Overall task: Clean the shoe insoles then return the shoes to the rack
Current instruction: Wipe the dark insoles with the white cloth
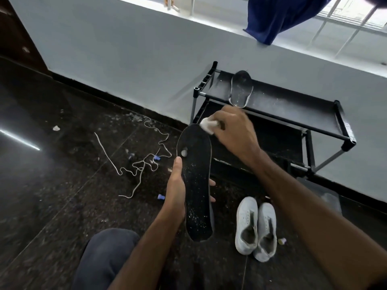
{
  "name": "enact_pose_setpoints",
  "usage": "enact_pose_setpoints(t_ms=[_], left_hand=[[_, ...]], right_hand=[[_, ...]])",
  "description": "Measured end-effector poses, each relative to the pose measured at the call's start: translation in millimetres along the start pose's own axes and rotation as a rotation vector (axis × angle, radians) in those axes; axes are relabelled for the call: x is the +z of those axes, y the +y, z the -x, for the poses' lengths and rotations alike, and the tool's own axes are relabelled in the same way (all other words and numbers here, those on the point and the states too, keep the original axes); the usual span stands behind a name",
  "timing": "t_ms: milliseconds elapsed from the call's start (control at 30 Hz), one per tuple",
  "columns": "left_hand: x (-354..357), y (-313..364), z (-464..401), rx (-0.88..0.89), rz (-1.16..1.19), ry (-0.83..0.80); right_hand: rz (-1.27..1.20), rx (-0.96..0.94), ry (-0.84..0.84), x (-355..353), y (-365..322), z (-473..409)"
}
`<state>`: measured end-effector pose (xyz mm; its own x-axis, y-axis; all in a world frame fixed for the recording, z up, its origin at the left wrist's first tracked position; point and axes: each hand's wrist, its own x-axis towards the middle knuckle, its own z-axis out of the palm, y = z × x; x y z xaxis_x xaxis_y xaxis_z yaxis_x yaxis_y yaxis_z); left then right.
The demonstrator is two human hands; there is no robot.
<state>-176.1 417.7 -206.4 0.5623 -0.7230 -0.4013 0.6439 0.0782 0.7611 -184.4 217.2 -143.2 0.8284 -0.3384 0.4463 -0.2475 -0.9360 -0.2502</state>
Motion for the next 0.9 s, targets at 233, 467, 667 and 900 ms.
enact_pose_setpoints(t_ms=[233, 467, 667, 900], left_hand=[[3.1, -12.6, -3.5, -0.099, -0.035, -0.003], [4.0, -17.2, -5.3, -0.104, -0.056, -0.038], [5.9, -24.2, -5.3, -0.108, -0.054, -0.044], [10.7, -25.7, -6.2, -0.085, -0.059, -0.009]], right_hand=[[0.209, -0.146, -0.197, 10.7, 6.1, 19.8], [-0.138, -0.031, -0.187, -0.3, -0.9, 40.4], [0.23, 0.045, -0.146, 0.0, 33.8, 47.8], [-0.06, -0.023, -0.256, -0.7, 3.2, 75.7]])
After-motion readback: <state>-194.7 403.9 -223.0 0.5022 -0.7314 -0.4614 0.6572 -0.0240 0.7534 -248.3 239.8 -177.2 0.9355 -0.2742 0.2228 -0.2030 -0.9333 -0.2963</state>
